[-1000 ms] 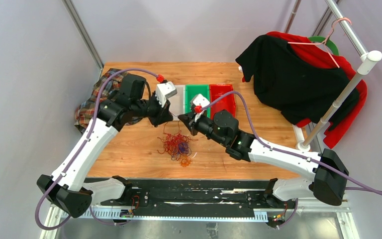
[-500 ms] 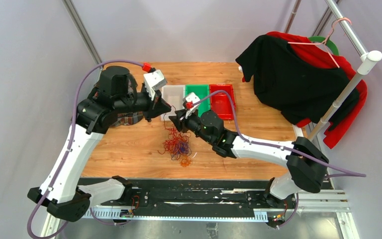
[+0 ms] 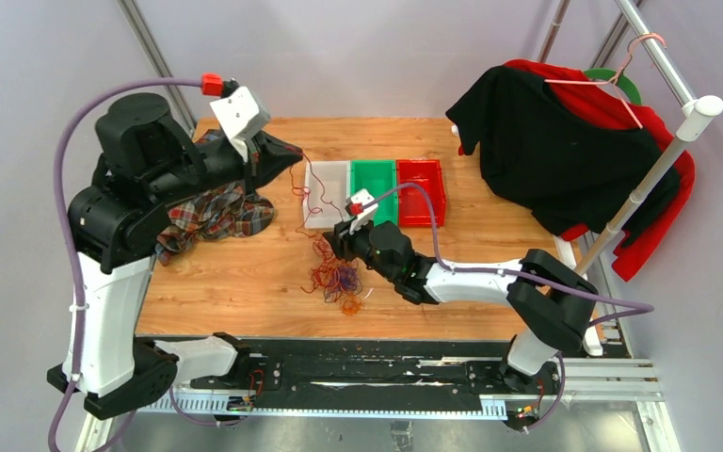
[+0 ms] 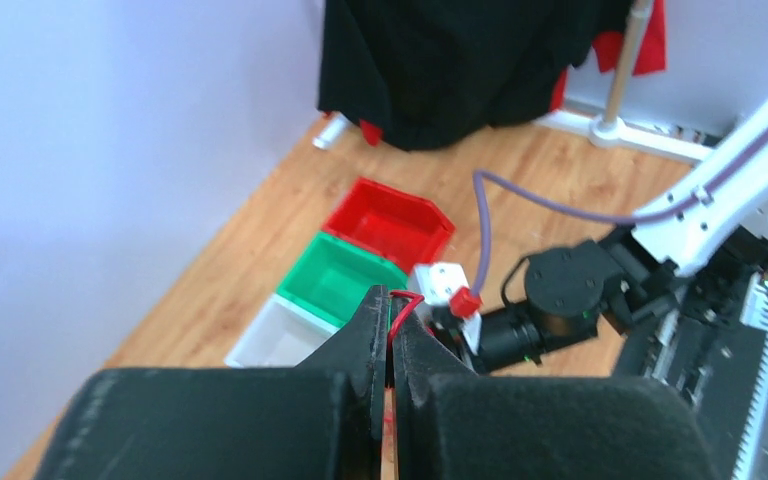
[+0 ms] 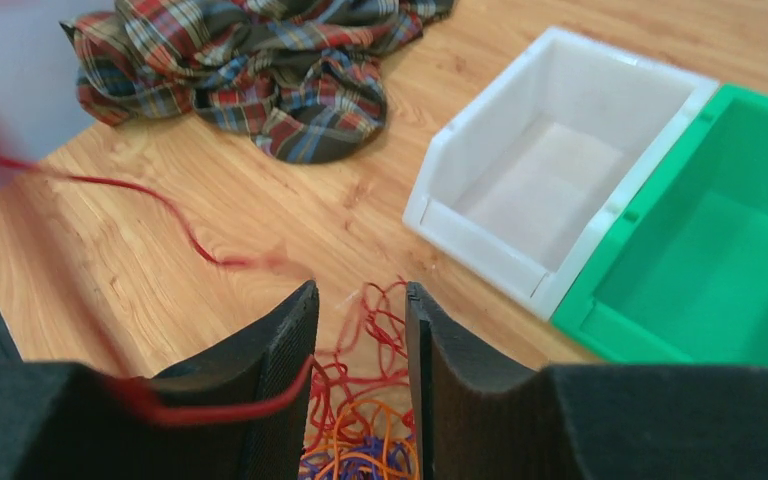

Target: Untangle the cables

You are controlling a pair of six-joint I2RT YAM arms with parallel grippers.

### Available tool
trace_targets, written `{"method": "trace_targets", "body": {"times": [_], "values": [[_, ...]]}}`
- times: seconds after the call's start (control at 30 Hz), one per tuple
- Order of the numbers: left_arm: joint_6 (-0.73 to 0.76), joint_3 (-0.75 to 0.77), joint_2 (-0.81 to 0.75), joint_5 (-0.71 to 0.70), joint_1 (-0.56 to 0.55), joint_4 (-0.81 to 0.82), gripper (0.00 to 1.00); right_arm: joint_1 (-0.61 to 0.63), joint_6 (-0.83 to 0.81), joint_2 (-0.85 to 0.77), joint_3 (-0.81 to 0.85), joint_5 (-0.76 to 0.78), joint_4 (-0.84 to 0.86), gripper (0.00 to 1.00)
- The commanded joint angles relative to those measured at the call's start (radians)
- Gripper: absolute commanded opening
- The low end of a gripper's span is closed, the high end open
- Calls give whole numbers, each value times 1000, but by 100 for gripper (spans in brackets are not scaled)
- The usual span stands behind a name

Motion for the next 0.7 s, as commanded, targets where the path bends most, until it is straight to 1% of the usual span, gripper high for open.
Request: {"method": "trace_targets", "body": {"times": [0.0,0.17,0.3,0.37,0.5,0.67], "values": [[41,130,53,-80,-7,-4,0,14,38,35,-38,17,73,39],[68,297,118,-148,-7,-2,0,23,50,59,-64,21,92,39],[79,484,184,-204,-7,1,0,27,64,89,-69,23,93,39],[81,531,199,-225,-7,23,0,31,67,105,-67,22,93,39],[82,480,149,-285,-7,163,0,41,75,141,-73,31,93,38],[104,390,89,-426,-7,390,0,49,97,168,-118,60,120,39]]}}
